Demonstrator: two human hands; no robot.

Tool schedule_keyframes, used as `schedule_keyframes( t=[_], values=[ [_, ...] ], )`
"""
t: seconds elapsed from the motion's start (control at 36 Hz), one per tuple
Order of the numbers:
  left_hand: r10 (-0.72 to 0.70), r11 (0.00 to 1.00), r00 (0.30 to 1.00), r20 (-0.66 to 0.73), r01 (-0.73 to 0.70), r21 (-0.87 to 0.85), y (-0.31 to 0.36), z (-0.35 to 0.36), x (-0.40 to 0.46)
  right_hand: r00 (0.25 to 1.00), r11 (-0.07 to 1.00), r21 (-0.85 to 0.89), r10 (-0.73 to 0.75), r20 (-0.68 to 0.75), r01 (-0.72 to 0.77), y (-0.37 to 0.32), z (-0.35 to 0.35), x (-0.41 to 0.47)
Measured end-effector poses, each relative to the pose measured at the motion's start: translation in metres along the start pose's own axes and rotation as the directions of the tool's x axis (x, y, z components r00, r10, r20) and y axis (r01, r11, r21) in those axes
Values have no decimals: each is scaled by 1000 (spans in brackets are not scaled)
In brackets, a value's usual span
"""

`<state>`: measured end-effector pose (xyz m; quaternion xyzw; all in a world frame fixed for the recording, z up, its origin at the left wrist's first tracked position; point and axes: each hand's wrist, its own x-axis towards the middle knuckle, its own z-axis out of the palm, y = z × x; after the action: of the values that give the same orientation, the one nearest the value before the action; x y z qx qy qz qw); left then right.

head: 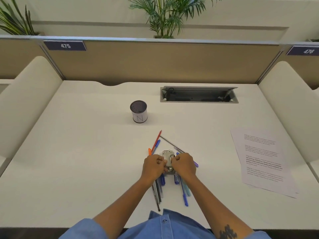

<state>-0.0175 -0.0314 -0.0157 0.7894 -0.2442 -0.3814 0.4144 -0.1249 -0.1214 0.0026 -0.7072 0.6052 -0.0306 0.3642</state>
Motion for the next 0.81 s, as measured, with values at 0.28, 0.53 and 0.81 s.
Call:
schedule_keyframes(
  t=[0.28,0.53,0.81],
  values=[
    [96,995,995,12,-95,-43,24,12,4,998,995,92,-43,-43,47,6,-25,10],
    [136,990,988,75,-133,-44,46,61,11,989,996,84,27,-146,-15,42,-59,25],
    [76,989,982,171,-52,-136,66,128,6,976,994,39,111,-189,-106,91,-96,42]
  ],
)
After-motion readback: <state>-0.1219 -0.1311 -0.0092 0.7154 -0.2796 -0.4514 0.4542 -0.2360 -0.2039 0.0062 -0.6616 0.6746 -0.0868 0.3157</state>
